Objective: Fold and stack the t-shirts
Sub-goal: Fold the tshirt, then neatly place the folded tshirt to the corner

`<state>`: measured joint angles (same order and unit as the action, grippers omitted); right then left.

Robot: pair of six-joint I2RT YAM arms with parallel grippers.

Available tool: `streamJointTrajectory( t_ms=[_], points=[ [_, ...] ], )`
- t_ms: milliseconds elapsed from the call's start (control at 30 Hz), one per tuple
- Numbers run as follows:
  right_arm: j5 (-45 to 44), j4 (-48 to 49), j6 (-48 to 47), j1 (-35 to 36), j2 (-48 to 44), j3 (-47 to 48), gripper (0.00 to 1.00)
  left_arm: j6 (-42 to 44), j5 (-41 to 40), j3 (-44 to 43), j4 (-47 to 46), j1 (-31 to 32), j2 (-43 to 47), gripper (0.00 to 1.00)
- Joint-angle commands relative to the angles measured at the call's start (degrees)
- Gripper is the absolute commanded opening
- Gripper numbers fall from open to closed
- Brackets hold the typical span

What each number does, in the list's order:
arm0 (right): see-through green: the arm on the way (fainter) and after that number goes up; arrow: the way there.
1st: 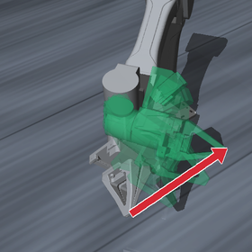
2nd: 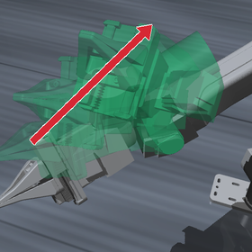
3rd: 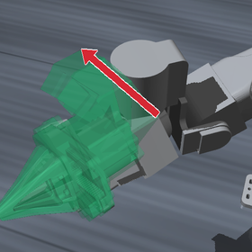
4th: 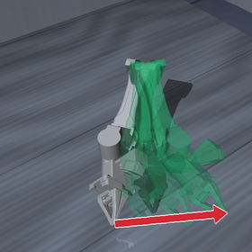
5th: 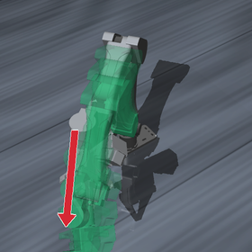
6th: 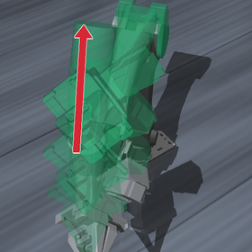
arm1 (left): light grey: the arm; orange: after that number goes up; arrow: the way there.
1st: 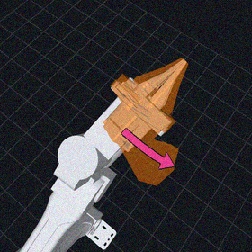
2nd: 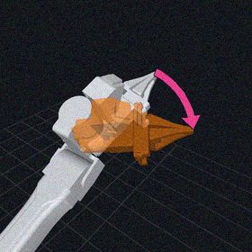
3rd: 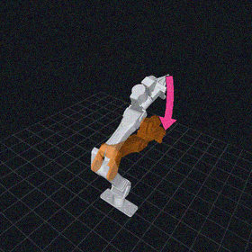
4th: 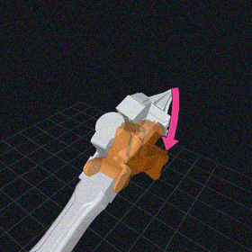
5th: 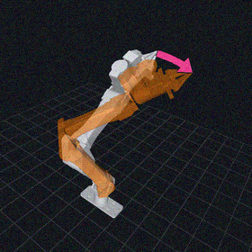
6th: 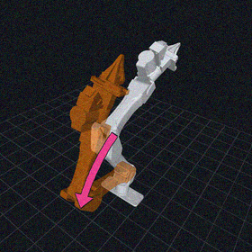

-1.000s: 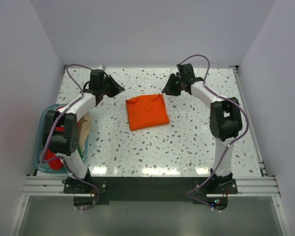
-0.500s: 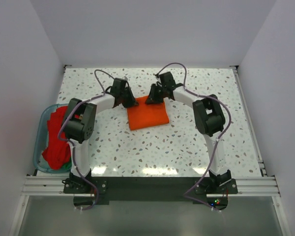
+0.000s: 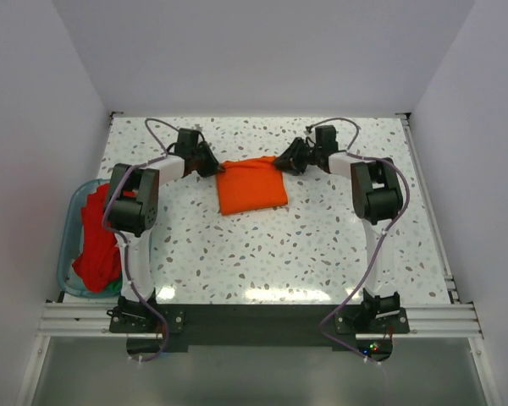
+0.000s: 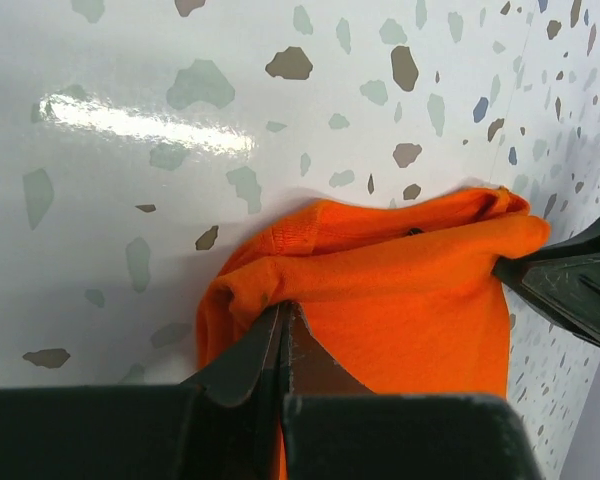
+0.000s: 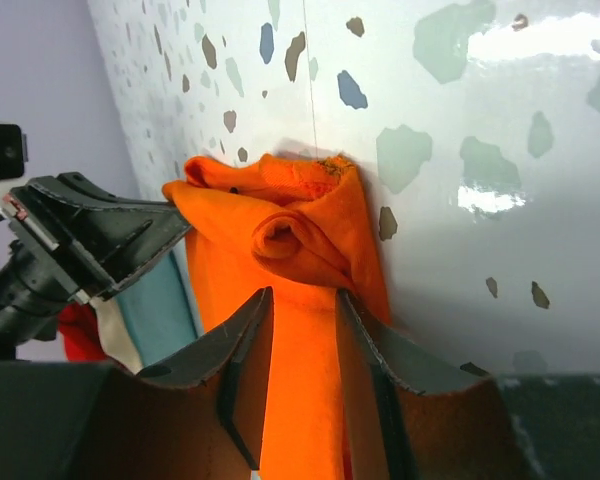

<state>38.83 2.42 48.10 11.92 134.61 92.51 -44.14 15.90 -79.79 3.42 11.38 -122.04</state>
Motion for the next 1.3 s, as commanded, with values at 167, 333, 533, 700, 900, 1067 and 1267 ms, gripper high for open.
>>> streamJointTrajectory(
  t_ms=[167,333,533,700,900,1067,1267],
  points=[
    [0.29,1.56,3.33,-2.25,-1.53,-2.51,0.38,0.63,3.17,-2.03,-2.01,-1.27,0.39,0.11],
    [-3.05,-0.47,0.17,-3.83,-7.06,-5.76,0.43,1.78,5.45,-4.41,-1.75,-1.44,3.99,0.28],
    [-11.83,-12.76,-12.58,-3.75,-12.61,-4.79,0.51,0.64,6.86,-1.26,-1.49,-0.39,10.75,0.39],
    [-14.39,-16.47,-19.43,-2.61,-13.32,-5.5,0.61,-1.56,6.07,6.48,-2.54,1.8,18.75,0.41],
    [-19.83,-18.32,-22.95,2.4,-12.09,-5.68,0.66,-1.92,4.32,17.63,-4.48,5.75,32.27,0.41],
    [-23.27,-19.47,-22.61,6.44,-10.15,-4.27,0.65,0.19,4.14,23.88,-3.07,6.38,40.73,0.42],
    [-29.15,-21.57,-21.47,9.43,-9.19,-3.83,0.58,5.29,0.89,27.23,5.45,6.47,50.48,0.42]
  ],
)
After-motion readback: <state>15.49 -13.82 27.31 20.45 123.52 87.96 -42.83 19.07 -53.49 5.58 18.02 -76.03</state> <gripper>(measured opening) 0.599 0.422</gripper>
